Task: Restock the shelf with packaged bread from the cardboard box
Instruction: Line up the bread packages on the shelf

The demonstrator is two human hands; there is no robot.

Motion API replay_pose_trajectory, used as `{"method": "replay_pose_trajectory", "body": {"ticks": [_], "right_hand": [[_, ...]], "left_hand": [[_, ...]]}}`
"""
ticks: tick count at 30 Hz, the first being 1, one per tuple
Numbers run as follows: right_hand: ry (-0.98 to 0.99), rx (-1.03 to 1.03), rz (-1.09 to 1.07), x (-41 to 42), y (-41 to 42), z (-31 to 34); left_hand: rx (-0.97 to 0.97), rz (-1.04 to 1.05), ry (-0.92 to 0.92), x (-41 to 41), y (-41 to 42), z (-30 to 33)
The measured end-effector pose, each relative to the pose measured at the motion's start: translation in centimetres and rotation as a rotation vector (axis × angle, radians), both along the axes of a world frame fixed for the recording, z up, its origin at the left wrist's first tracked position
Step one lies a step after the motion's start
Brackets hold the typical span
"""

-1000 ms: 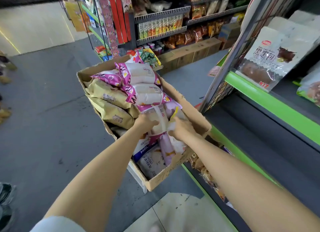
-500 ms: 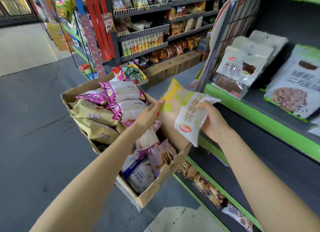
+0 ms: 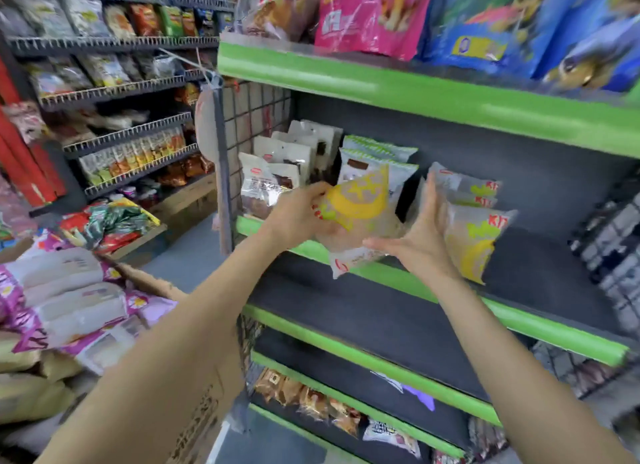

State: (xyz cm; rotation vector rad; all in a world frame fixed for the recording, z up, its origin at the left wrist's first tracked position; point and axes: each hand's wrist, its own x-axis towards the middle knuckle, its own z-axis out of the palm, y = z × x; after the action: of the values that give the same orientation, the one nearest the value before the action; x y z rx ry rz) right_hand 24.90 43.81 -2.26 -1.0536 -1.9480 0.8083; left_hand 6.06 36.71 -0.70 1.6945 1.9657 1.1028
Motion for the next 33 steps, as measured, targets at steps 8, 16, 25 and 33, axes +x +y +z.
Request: {"method": "replay_pose_trajectory", "body": {"ticks": [8, 16, 25, 33], "right_hand": [[0.685, -0.528, 0.035, 8.2, 3.9, 0.5], [0.588, -0.49, -0.098, 11.6, 4.7, -2.3], [-0.105, -0.218, -0.12, 12.9, 5.6, -3.5], [-0.212, -0.28, -0.16, 12.3, 6.2, -3.3]], "left_hand": [[0.264, -0.07, -0.338, 10.0, 7.3, 2.1], [-0.037, -0.147, -0.048, 11.1, 8.2, 1.3], [-0.148, -0.216, 0.346, 11.9, 9.9, 1.9], [-0.165, -0.062, 0.857, 13.1, 10.6, 1.4]]}}
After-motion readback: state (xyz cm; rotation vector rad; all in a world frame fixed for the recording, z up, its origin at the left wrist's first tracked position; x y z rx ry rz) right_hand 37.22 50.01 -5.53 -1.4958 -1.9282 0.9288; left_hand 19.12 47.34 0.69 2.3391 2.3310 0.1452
